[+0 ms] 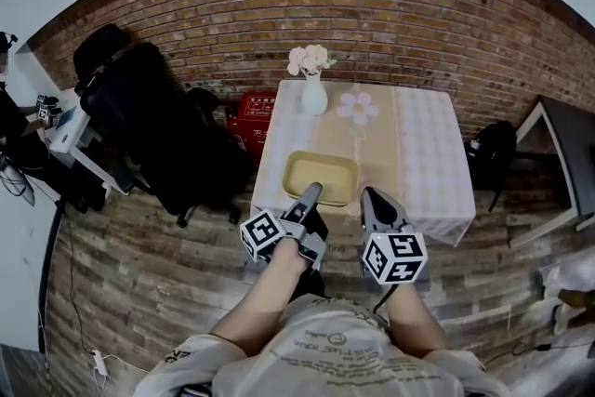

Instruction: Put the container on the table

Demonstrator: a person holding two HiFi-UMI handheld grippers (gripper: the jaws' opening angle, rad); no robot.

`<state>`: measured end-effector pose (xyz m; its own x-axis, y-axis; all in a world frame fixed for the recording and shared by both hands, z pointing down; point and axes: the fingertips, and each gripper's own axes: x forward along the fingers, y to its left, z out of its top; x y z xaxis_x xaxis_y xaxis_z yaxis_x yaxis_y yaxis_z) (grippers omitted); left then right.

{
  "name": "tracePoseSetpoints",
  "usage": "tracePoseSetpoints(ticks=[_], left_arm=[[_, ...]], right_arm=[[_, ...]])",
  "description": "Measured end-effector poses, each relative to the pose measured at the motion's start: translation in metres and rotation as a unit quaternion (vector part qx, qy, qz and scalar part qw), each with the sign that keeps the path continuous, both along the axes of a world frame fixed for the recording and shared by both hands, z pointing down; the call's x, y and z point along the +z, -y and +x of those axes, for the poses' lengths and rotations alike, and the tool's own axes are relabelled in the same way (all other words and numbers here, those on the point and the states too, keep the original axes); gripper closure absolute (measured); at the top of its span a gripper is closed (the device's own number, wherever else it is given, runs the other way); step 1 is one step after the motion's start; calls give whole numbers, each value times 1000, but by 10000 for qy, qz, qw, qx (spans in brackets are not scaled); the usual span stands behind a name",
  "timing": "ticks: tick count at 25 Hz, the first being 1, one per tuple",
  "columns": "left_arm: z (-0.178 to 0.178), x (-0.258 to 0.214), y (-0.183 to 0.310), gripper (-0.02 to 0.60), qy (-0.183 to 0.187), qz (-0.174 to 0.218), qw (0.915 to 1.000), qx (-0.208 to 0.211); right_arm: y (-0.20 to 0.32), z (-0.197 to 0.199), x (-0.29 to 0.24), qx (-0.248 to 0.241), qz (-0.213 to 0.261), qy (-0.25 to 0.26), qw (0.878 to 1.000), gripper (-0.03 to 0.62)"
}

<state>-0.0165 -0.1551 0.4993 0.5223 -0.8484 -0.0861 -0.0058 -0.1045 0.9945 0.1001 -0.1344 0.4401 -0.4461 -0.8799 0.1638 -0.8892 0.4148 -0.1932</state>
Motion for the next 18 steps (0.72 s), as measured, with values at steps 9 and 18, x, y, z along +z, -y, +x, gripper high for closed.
tracePoseSetpoints(ticks=[9,18], left_arm=[[-15,5,65,356,-18,-42,10000,44],[-17,29,127,356,-20,-295,9988,402]], right_arm=[[67,-14,1,22,-117,22,9999,591],[139,-32,8,123,-275,-152,9994,591]])
